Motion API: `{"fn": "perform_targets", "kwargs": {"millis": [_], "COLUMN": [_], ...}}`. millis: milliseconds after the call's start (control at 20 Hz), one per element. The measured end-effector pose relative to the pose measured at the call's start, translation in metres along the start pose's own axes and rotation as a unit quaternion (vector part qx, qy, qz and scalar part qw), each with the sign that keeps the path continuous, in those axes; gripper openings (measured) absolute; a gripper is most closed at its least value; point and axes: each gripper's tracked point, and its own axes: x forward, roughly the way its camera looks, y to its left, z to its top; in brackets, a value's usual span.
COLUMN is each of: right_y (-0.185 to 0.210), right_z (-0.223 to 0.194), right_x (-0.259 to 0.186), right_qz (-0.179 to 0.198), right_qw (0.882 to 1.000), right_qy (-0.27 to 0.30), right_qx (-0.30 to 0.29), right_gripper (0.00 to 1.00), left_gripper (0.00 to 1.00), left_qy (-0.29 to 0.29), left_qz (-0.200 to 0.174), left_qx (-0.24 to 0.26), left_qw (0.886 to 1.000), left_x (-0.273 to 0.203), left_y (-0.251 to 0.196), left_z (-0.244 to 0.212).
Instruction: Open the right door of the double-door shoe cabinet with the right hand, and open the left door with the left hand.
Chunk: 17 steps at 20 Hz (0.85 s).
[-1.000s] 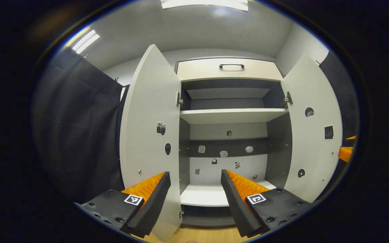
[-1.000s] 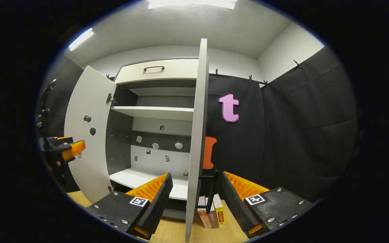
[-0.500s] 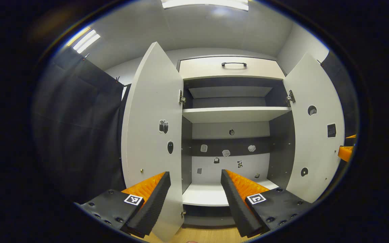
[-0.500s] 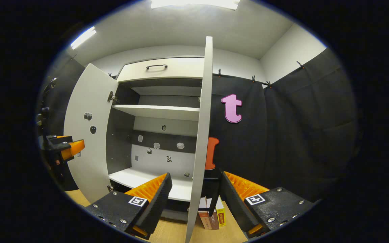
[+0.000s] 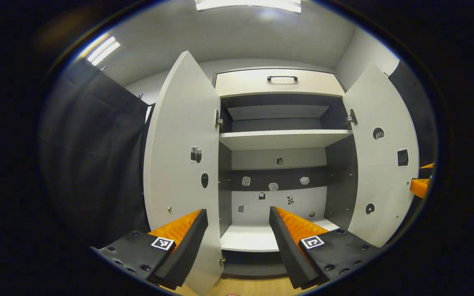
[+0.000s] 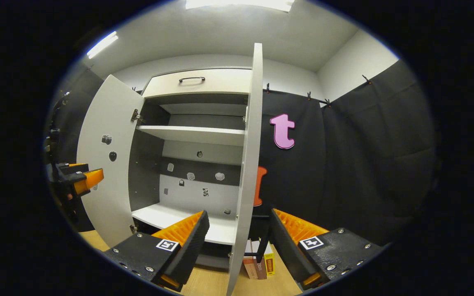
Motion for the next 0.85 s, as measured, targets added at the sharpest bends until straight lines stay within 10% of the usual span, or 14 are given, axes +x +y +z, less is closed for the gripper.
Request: {"fn": "perform_targets", "kwargs": {"millis": [850], "right_y": [0.011], "right_z": [0.003], "right_x": [-0.004], "right_qz": [-0.002], "right_qw": [1.0], "right_qy": [0.0], "right_qx": [-0.003], "right_gripper": [0.91], "left_gripper": [0.96], "left_qy": [0.005], "left_qz": [-0.016], "left_qx": [-0.01], "left_qw": [1.0], "left_x": [0.0], "left_y": [0.001], "left_z": [-0.005]}}
